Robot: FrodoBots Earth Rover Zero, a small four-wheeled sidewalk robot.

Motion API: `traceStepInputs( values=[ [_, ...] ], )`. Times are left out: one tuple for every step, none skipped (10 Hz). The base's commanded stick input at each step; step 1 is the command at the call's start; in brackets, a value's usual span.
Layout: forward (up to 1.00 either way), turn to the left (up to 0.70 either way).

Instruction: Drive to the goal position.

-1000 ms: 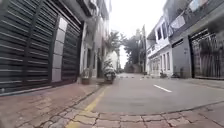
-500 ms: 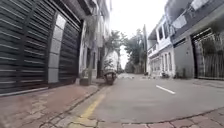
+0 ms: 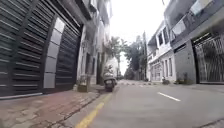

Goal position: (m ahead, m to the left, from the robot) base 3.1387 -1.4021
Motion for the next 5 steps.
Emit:
traceStepInputs(
  values=[
    [0.50,-0.50],
    [0.50,-0.50],
    [0.50,-0.43],
    [0.50,-0.05],
    [0.50,-0.01]
  ],
)
